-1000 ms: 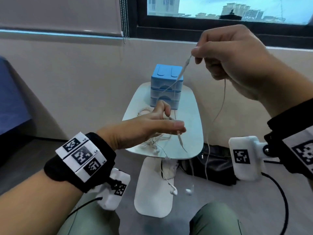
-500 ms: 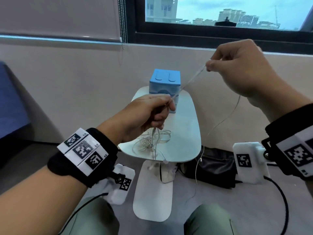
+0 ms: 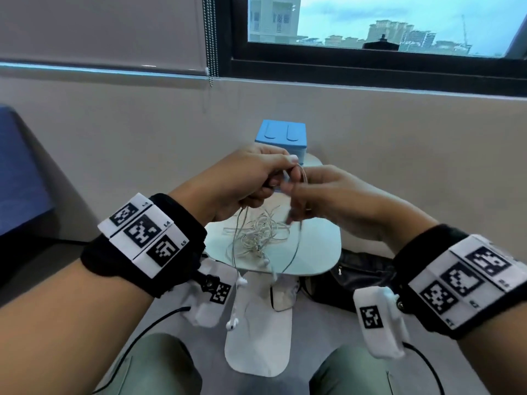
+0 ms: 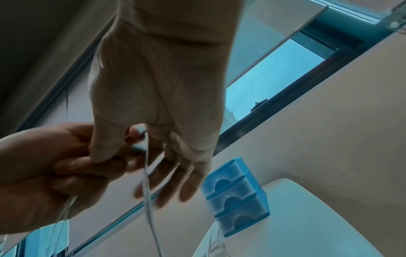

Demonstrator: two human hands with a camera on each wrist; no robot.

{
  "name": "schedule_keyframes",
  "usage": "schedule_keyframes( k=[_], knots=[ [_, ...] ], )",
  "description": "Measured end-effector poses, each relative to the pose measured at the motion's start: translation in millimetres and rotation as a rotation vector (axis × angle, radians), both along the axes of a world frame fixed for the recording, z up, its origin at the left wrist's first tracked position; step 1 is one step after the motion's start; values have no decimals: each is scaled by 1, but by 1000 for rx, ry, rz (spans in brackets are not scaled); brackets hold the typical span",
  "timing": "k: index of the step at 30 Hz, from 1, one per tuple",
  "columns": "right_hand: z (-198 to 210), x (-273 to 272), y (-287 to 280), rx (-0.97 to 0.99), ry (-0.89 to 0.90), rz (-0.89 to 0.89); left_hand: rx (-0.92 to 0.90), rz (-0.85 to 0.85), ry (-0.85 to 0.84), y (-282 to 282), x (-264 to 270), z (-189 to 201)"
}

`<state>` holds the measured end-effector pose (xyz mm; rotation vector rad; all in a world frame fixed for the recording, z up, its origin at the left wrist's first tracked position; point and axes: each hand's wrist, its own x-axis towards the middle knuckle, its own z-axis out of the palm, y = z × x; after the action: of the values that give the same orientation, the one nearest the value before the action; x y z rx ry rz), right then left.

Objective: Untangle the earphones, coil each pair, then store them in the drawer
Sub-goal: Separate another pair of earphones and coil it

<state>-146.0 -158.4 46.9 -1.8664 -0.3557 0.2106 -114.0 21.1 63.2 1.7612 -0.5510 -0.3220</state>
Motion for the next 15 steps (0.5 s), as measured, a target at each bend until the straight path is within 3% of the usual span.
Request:
schedule_keyframes(
  k=[6, 8, 11, 15],
  knots=[
    [33, 10, -25, 207, -61, -159, 17, 10, 160, 23, 9, -14],
    [40, 15, -34, 186, -85, -240, 6, -21, 221, 27, 9, -22],
    [38, 19, -49, 12, -84, -300, -197, -57, 299, 33, 12, -25],
    [21, 17, -60, -69, 4, -211, -516, -92, 327, 43, 18, -17]
  ],
)
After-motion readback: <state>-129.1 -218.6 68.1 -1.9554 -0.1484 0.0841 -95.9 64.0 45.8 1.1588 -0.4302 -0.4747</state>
